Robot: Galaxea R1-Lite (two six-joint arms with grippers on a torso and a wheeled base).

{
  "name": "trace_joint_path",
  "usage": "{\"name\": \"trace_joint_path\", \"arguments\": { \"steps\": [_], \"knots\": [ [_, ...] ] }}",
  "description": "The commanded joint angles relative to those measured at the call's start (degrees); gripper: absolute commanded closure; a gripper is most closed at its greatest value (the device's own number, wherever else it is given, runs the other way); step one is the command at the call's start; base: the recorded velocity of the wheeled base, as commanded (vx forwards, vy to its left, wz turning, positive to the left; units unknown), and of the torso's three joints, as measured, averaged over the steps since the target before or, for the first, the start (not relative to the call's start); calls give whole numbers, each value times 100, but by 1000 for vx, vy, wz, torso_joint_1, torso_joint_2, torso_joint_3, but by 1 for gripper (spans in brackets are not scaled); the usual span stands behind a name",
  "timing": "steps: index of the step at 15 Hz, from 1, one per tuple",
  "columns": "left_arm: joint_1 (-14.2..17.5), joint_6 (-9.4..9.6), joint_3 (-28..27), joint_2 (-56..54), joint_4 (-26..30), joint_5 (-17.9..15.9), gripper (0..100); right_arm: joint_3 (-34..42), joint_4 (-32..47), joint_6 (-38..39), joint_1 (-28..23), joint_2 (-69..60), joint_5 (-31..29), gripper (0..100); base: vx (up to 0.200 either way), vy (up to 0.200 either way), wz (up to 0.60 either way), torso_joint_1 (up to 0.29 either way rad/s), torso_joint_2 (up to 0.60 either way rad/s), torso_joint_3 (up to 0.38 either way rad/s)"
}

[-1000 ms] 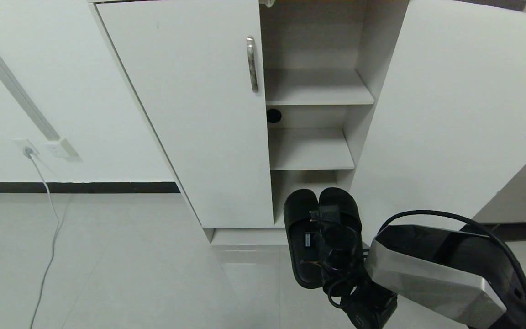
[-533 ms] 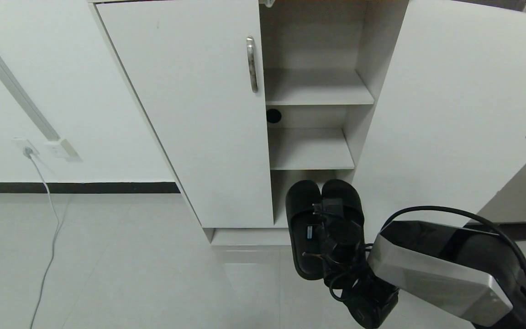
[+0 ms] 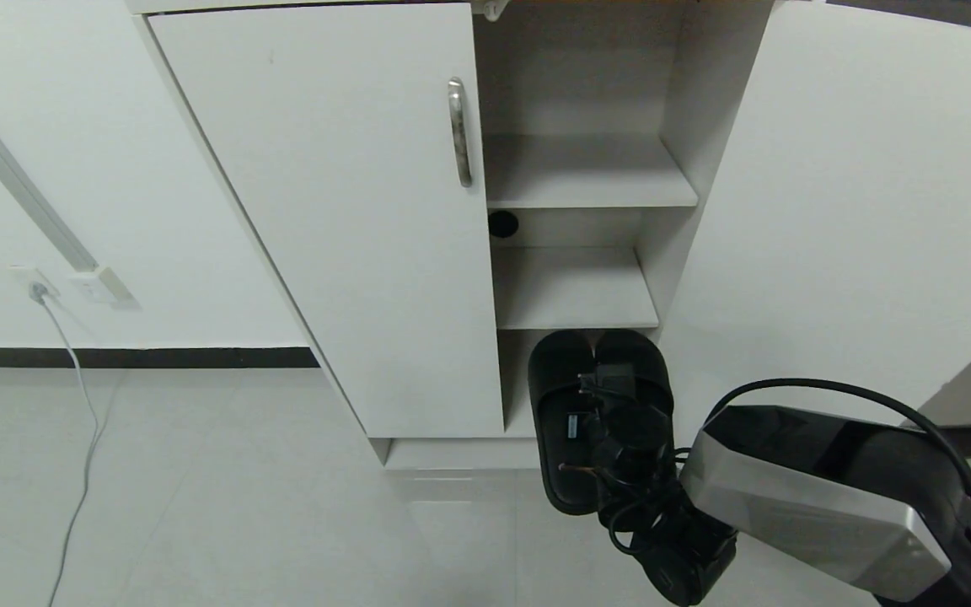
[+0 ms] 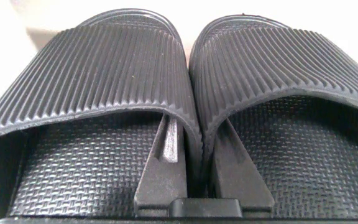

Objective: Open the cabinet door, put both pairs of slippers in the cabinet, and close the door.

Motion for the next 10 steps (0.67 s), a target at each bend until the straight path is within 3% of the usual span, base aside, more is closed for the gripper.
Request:
{"name": "trace_joint_path", "arguments": {
  "steps": [1, 7, 10],
  "knots": [
    [2, 0, 3, 8, 0, 1, 100, 0, 1, -3, 8, -26, -3, 100, 200, 0, 0, 2, 7, 2],
    [2, -27, 3, 8, 0, 1, 100, 17, 10, -30, 8, -26, 6, 100, 200, 0, 0, 2, -1, 0],
    [2, -27, 3, 8, 0, 1, 100, -9, 1, -118, 17, -34, 32, 100, 0, 0, 0, 0, 0, 0]
  ]
}}
